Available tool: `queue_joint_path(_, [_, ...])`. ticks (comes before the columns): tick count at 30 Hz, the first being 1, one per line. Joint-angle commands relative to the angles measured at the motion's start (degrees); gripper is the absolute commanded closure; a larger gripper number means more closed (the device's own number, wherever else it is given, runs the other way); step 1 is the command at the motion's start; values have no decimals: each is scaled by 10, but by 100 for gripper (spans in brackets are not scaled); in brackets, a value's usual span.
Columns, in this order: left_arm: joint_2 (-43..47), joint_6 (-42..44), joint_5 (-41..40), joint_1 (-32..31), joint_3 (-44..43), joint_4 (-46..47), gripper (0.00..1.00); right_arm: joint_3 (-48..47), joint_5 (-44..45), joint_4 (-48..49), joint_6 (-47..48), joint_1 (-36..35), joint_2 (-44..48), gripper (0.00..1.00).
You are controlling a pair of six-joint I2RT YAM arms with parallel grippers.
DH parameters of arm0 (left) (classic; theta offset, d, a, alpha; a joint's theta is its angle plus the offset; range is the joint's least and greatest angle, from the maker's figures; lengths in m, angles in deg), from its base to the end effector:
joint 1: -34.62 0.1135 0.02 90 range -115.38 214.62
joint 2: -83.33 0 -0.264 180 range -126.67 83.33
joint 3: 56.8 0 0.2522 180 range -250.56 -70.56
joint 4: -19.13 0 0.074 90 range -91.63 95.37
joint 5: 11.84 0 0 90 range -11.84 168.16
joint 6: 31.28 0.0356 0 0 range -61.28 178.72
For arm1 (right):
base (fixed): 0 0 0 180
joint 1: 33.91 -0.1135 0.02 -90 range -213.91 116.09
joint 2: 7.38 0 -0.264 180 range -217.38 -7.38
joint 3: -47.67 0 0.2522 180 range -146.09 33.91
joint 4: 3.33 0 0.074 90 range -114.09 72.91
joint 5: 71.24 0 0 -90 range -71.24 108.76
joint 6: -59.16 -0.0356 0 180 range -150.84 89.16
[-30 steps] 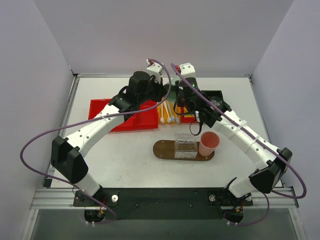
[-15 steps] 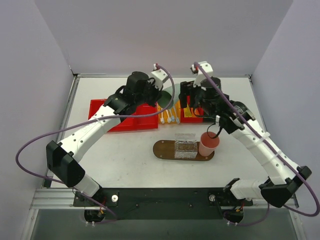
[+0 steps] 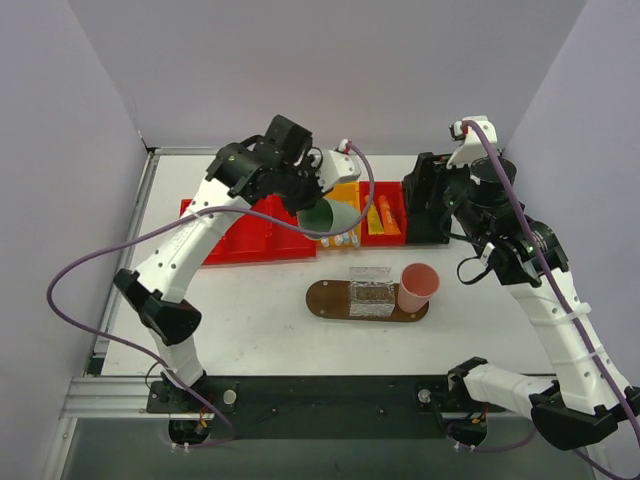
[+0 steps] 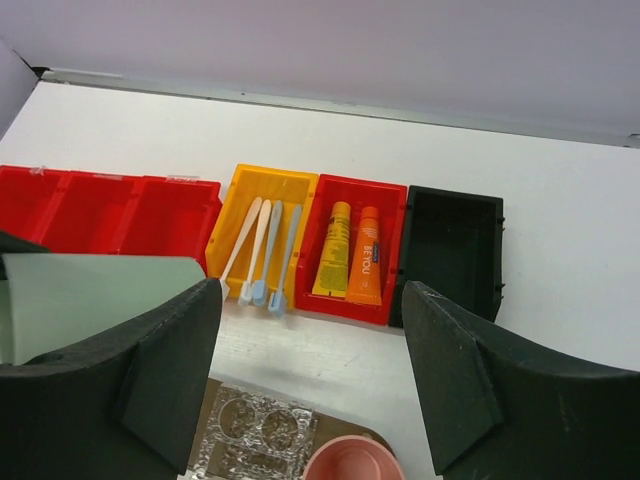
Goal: Prepare toiletry sets of a toothbrush and toothpaste on the tray
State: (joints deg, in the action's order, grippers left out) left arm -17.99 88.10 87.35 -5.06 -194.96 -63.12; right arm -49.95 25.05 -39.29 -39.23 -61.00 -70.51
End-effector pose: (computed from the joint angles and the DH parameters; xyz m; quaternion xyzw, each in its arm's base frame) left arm 0.2660 -0.2280 0.4459 0.5478 0.7426 -0.1078 0.3700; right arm 0.1958 0.0958 0.4890 -0.0784 0.7118 0.1749 0.6758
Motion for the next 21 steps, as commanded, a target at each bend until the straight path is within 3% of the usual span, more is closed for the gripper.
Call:
queue_joint_path(1, [-49,71,-14,-16,-24,-190,100,4,-3,1,17,12,16,32])
queue_joint_path(21, [-44,122,-81,-91,130,-215,100,48,-24,9,21,40,42,33])
